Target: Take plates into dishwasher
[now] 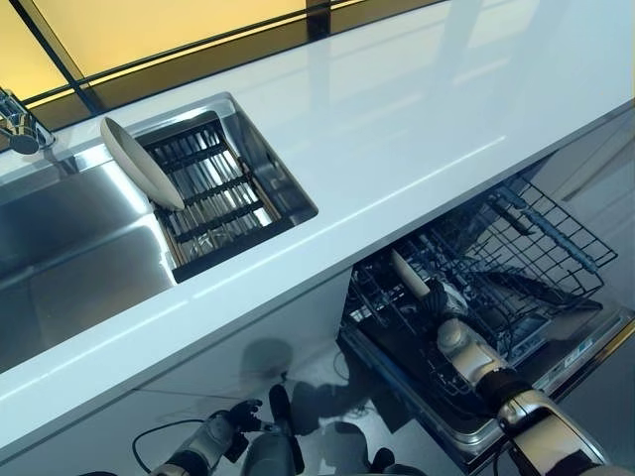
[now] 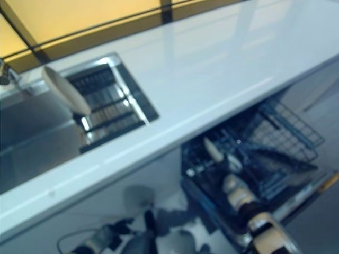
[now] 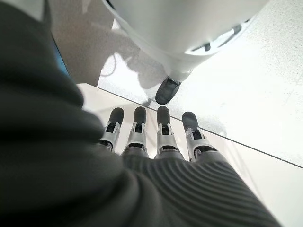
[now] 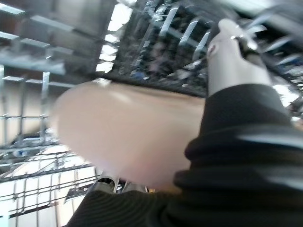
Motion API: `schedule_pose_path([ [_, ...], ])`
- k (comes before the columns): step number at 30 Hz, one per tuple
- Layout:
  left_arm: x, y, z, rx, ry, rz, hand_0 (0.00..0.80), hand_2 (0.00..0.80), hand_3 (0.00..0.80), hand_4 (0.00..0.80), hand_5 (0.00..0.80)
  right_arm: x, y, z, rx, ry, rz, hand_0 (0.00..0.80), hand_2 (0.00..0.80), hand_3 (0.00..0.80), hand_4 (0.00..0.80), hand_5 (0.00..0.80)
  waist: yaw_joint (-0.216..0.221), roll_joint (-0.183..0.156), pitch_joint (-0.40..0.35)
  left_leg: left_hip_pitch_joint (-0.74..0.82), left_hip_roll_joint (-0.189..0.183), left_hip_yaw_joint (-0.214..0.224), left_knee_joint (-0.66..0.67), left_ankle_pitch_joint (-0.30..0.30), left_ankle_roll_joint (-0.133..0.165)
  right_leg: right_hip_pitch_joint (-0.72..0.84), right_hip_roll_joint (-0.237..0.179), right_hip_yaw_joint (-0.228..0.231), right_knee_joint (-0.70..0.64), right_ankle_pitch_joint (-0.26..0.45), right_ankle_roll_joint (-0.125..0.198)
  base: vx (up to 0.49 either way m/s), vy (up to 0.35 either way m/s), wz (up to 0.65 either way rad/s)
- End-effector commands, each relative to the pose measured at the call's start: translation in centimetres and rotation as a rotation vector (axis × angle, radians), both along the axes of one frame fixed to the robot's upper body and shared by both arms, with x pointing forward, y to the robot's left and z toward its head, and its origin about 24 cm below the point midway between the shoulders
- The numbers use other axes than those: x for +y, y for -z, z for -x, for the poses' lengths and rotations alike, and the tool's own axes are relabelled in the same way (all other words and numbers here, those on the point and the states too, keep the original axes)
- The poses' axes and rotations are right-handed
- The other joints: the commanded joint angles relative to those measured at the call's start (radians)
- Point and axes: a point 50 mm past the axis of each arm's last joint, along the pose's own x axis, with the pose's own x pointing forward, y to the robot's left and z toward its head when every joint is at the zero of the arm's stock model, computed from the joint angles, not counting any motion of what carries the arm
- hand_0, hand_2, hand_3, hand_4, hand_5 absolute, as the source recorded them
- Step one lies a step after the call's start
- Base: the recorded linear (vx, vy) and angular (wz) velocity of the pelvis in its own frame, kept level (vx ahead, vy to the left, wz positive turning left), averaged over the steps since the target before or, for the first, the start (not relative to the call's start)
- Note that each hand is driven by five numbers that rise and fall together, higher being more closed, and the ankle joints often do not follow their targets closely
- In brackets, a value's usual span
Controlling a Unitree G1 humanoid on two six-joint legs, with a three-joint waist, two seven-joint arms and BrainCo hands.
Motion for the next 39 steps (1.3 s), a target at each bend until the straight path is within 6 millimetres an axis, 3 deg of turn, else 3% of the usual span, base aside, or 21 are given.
schedule_pose_path([
  [1, 0.7, -0.7, -1.3, -0.056, -0.014, -0.026, 0.0, 0.0, 0.0, 0.0, 0.0, -0.3, -3.6, -0.5, -0.233, 0.014, -0.11, 0.0, 0.0, 0.0, 0.0, 0.0, -0.035, -0.047, 0.049, 0.064, -0.037, 0.045, -0.001, -0.132, -0.024, -0.145, 0.014, 0.045, 0.117, 0.034, -0.048, 0.0, 0.0, 0.0],
  [11, 1.7, 0.3, 1.5, -0.023, -0.108, -0.023, 0.0, 0.0, 0.0, 0.0, 0.0, -2.7, -5.0, 3.8, -0.398, 0.033, -0.408, 0.0, 0.0, 0.0, 0.0, 0.0, -0.095, -0.077, 0.021, 0.102, -0.017, 0.097, 0.0, -0.148, -0.019, -0.124, 0.025, 0.075, 0.109, 0.035, -0.035, 0.042, 0.004, -0.08],
  [18, 2.3, 0.6, 2.9, 0.009, -0.149, -0.021, 0.0, 0.0, 0.0, 0.0, 0.0, -4.5, -7.0, 4.8, -0.45, 0.038, -0.484, 0.0, 0.0, 0.0, 0.0, 0.0, -0.115, -0.094, -0.001, 0.125, -0.014, 0.121, 0.003, -0.165, -0.007, -0.102, 0.016, 0.081, 0.107, 0.034, -0.022, 0.076, 0.036, -0.13],
  [23, 2.2, 0.8, 3.1, 0.011, -0.177, -0.015, 0.0, 0.0, 0.0, 0.0, 0.0, -5.1, -11.5, 4.5, -0.623, -0.047, -0.451, 0.0, 0.0, 0.0, 0.0, 0.0, -0.108, -0.098, -0.019, 0.15, -0.022, 0.123, 0.006, -0.186, 0.008, -0.083, -0.007, 0.076, 0.117, 0.03, -0.004, 0.103, 0.092, -0.03],
  [28, 2.1, 0.9, 3.5, 0.017, -0.195, -0.013, 0.0, 0.0, 0.0, 0.0, 0.0, -4.1, -16.7, 4.1, -0.788, -0.207, -0.389, 0.0, 0.0, 0.0, 0.0, 0.0, -0.085, -0.099, -0.036, 0.167, -0.042, 0.113, 0.008, -0.206, 0.027, -0.077, -0.044, 0.07, 0.159, 0.037, 0.022, 0.107, 0.13, 0.0],
  [33, 2.4, 1.0, 3.6, 0.015, -0.229, -0.013, 0.0, 0.0, 0.0, 0.0, 0.0, -2.3, -22.1, 3.4, -0.925, -0.395, -0.308, 0.0, 0.0, 0.0, 0.0, 0.0, -0.044, -0.108, -0.06, 0.176, -0.076, 0.09, 0.022, -0.235, 0.055, -0.078, -0.107, 0.061, 0.238, 0.09, 0.04, 0.13, 0.183, 0.11],
  [36, 2.6, 1.0, 3.5, 0.019, -0.243, -0.017, 0.0, 0.0, 0.0, 0.0, 0.0, -1.4, -24.1, 2.9, -0.967, -0.467, -0.278, 0.0, 0.0, 0.0, 0.0, 0.0, -0.024, -0.111, -0.071, 0.176, -0.093, 0.072, 0.031, -0.251, 0.069, -0.082, -0.137, 0.06, 0.282, 0.122, 0.047, 0.13, 0.196, 0.28],
  [39, 2.9, 1.2, 4.1, 0.048, -0.238, -0.031, 0.0, 0.0, 0.0, 0.0, 0.0, -0.4, -26.1, 2.6, -0.973, -0.557, -0.264, 0.0, 0.0, 0.0, 0.0, 0.0, 0.004, -0.109, -0.095, 0.182, -0.132, 0.025, 0.021, -0.262, 0.094, -0.084, -0.179, 0.082, 0.396, 0.183, 0.055, 0.149, 0.252, 0.68],
])
